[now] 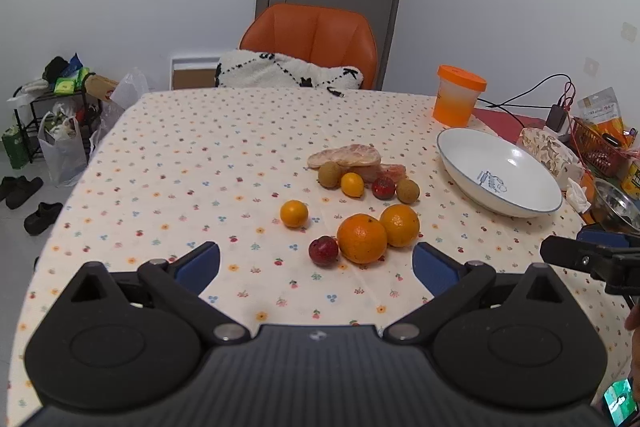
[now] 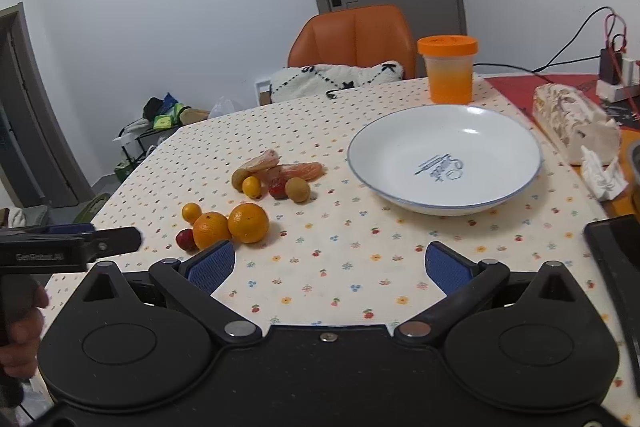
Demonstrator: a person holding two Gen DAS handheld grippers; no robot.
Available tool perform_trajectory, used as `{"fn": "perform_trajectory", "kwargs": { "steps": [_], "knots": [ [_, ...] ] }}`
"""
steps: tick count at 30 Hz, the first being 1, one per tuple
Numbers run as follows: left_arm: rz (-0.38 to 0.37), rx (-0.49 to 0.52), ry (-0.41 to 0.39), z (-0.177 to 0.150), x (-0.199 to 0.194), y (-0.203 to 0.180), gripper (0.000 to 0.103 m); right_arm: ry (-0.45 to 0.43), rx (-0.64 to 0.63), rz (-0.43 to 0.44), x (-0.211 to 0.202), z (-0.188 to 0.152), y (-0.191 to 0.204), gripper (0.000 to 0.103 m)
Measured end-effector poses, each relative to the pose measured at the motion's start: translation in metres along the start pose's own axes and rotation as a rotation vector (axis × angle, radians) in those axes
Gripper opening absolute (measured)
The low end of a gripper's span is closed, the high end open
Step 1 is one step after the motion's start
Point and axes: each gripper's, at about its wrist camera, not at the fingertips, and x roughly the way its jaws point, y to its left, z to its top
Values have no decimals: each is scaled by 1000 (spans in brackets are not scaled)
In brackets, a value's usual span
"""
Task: Organize fruits
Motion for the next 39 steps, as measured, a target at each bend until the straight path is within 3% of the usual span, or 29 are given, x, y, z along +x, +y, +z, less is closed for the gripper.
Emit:
{"fn": "perform_trajectory", "kwargs": {
  "steps": [7,10,14,20,25,29,39],
  "knots": [
    [-1,-29,4,-3,20,6,98,28,14,41,22,-1,3,102],
    [-14,-40,15,-3,29,9,92,40,21,62,33,-1,5,94],
    [-25,-54,27,-5,41,12,72,60,36,92,45,-1,7,81],
    [-37,-49,56,-7,55,12,53,85,27,127,61,1,14,74],
    [-61,-64,56,-6,62,14,51,100,4,138,76,5,24,74],
    [-74,-74,70,-5,70,15,20,104,-5,148,86,8,29,74],
    [-64,-107,45,-3,60,29,20,112,-51,177,108,15,47,70]
  ]
}}
